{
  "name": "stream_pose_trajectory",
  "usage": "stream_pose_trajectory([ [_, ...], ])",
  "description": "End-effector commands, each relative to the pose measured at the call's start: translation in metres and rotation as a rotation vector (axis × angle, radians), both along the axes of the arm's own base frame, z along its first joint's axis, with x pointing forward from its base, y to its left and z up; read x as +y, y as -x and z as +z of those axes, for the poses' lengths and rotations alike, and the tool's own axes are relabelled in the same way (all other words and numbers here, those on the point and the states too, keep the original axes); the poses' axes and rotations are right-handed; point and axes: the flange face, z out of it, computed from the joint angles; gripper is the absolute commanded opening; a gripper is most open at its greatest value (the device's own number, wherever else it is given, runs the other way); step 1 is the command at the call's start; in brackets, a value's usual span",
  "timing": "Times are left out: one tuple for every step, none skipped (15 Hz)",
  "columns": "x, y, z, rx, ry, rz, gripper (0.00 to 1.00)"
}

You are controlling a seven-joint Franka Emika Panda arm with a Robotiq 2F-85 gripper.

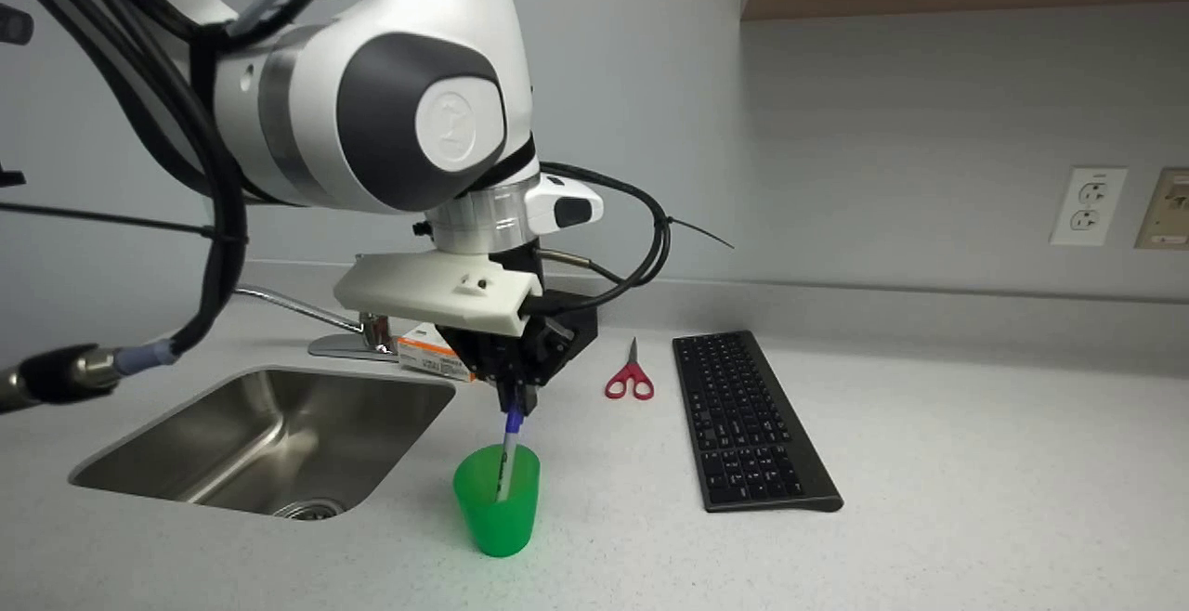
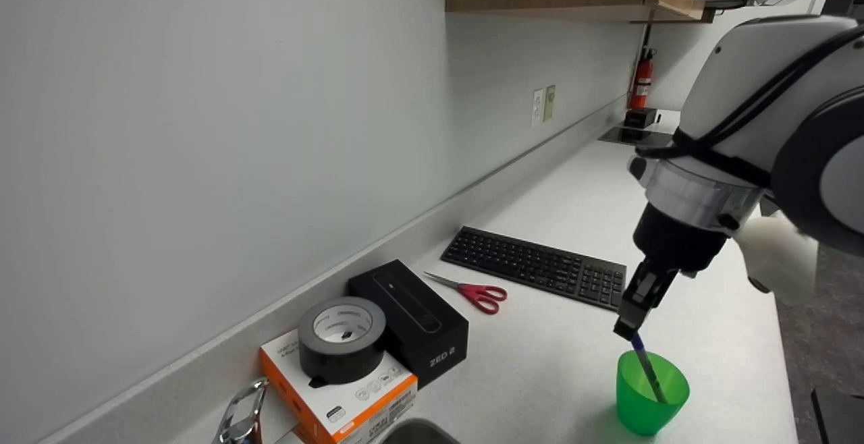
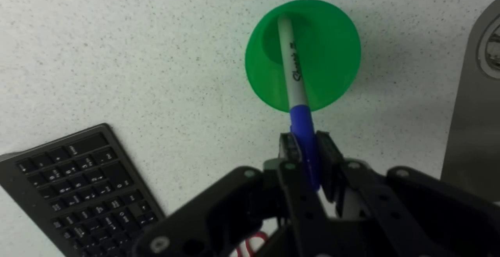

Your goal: Pick up the pen from the green cup and put it on the table.

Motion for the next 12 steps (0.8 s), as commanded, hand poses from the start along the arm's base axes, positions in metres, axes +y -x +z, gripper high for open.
stream_pose_trajectory([
  [0.000,0.031,0.062,-0.056,-0.046,0.011,0.04],
  [0.001,0.035,0.080,-0.060,-0.067,0.017,0.04],
  [0.002,0.036,0.096,-0.055,-0.082,0.022,0.04],
  [0.007,0.036,0.110,-0.045,-0.100,0.039,0.04],
  [0.013,0.034,0.118,-0.035,-0.114,0.049,0.04],
  [0.021,0.031,0.124,-0.021,-0.128,0.066,0.04],
  [0.033,0.024,0.120,0.000,-0.133,0.073,0.04],
  [0.046,0.017,0.112,0.015,-0.138,0.090,0.04],
  [0.058,0.012,0.102,0.031,-0.144,0.107,0.04],
  [0.072,0.005,0.084,0.045,-0.138,0.117,0.04],
  [0.083,0.001,0.070,0.062,-0.135,0.132,0.04],
  [0.093,-0.004,0.051,0.080,-0.123,0.143,0.04],
])
